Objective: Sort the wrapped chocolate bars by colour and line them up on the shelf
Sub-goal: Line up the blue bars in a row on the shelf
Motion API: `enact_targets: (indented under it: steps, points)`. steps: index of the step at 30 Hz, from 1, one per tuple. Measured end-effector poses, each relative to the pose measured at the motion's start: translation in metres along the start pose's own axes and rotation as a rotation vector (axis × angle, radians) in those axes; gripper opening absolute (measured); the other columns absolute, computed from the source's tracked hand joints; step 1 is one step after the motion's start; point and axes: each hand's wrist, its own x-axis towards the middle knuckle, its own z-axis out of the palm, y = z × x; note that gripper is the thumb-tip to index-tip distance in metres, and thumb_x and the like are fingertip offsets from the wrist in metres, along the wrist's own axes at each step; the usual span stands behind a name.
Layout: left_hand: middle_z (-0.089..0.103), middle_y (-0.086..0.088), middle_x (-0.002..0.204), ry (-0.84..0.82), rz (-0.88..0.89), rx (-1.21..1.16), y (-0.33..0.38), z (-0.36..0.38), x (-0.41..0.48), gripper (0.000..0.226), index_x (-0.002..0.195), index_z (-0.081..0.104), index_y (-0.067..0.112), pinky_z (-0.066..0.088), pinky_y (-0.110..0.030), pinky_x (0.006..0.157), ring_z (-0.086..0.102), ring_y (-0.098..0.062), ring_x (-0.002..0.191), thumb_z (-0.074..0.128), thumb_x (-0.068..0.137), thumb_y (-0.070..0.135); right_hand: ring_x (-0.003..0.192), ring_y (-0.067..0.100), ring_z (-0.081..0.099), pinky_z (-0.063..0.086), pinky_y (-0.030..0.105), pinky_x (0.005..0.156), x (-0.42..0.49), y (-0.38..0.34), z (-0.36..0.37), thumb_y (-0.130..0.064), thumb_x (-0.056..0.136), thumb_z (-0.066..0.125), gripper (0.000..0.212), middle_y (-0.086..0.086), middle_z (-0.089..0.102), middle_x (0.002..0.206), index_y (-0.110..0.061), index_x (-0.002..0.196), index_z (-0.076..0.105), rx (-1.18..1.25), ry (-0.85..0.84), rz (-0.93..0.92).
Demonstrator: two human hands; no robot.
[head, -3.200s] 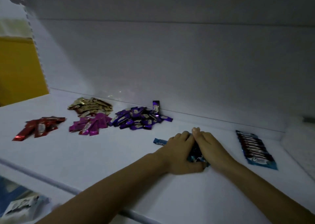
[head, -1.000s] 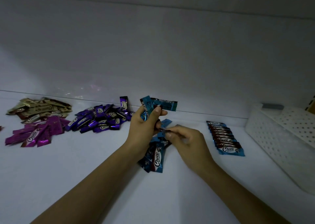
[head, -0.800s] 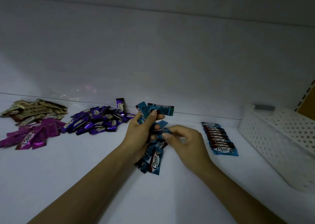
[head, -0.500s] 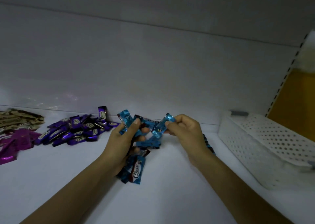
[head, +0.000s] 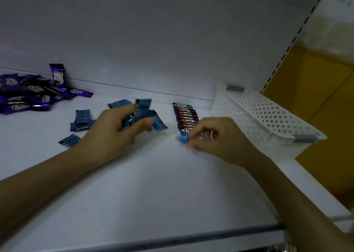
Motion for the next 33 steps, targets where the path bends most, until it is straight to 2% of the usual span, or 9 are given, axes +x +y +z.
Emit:
enact_targets:
  steps: [2,4,7,12,15,21,23,27,33]
  points:
    - [0.065,0.016,0.064,-0.063,0.038,0.073,-0.001,0.005,-0.003,0.018,0.081,0.069,0.025,0.036,-0.011,0.046,0.054,-0.002,0.051,0.060,0.085,0.040,0.055,-0.004,0.054,0.036,0.005,0.052,-0.007,0.007,0.003,-0.021,0.069,0.082,0.017,-0.018,0.064,0.063,-0.030,0.078,0.070,0.068,-0.104,0.105]
    - [0.066,0.005,0.067,-0.088,0.103,0.172,-0.003,0.007,-0.003,0.029,0.085,0.070,0.017,0.043,-0.022,0.053,0.056,-0.009,0.056,0.058,0.086,0.043,0.063,0.000,0.060,0.042,0.010,0.056,-0.008,0.014,0.001,-0.019,0.075,0.077,0.010,-0.017,0.068,0.069,-0.027,0.079,0.072,0.090,-0.050,0.140]
    - [0.068,0.006,0.077,-0.109,0.219,0.249,-0.001,0.006,-0.003,0.031,0.097,0.070,0.017,0.045,-0.030,0.064,0.059,-0.008,0.067,0.055,0.092,0.045,0.073,0.005,0.061,0.044,0.012,0.060,-0.008,0.020,-0.004,-0.013,0.080,0.072,0.010,-0.009,0.069,0.081,-0.017,0.089,0.073,0.083,0.030,0.127]
    - [0.068,0.019,0.087,-0.130,0.248,0.295,-0.002,0.005,-0.003,0.025,0.107,0.068,0.030,0.052,-0.029,0.064,0.061,0.002,0.076,0.055,0.088,0.039,0.085,0.000,0.052,0.039,0.010,0.069,-0.013,0.025,0.001,-0.034,0.072,0.076,0.026,-0.012,0.056,0.093,-0.035,0.097,0.069,-0.017,-0.257,0.146]
    - [0.067,0.020,0.085,-0.106,0.227,0.310,-0.004,0.004,-0.005,0.023,0.105,0.065,0.037,0.052,-0.032,0.063,0.060,0.002,0.076,0.053,0.087,0.044,0.088,0.000,0.053,0.041,0.011,0.073,-0.011,0.031,0.001,-0.027,0.075,0.077,0.019,-0.012,0.057,0.093,-0.032,0.093,0.072,-0.044,-0.135,0.157]
    - [0.067,0.021,0.088,-0.120,0.206,0.317,0.002,0.005,-0.005,0.024,0.107,0.065,0.037,0.053,-0.034,0.065,0.061,0.002,0.077,0.053,0.087,0.043,0.081,-0.004,0.047,0.031,0.003,0.071,-0.004,0.042,0.011,-0.031,0.083,0.068,0.026,-0.020,0.047,0.086,-0.024,0.109,0.071,-0.292,0.120,0.235]
    - [0.067,0.022,0.088,-0.118,0.205,0.324,0.002,0.004,-0.006,0.024,0.107,0.066,0.036,0.052,-0.030,0.065,0.061,0.003,0.078,0.053,0.087,0.042,0.082,0.000,0.046,0.032,0.007,0.074,-0.001,0.042,0.015,-0.033,0.084,0.067,0.028,-0.016,0.047,0.088,-0.024,0.110,0.071,-0.352,0.146,0.217]
    - [0.066,0.022,0.086,-0.116,0.198,0.319,0.002,0.003,-0.007,0.023,0.105,0.066,0.035,0.050,-0.027,0.064,0.060,0.003,0.078,0.053,0.087,0.041,0.089,0.011,0.053,0.045,0.031,0.083,0.002,0.043,0.017,-0.029,0.083,0.070,0.027,-0.010,0.051,0.092,-0.020,0.108,0.072,-0.358,0.196,0.179]
    - [0.066,0.021,0.086,-0.125,0.204,0.321,0.003,0.004,-0.008,0.025,0.106,0.067,0.034,0.050,-0.026,0.064,0.060,0.000,0.077,0.054,0.086,0.041,0.090,0.015,0.056,0.048,0.035,0.083,0.003,0.044,0.020,-0.028,0.083,0.070,0.030,0.000,0.060,0.097,-0.017,0.111,0.070,-0.358,0.213,0.163]
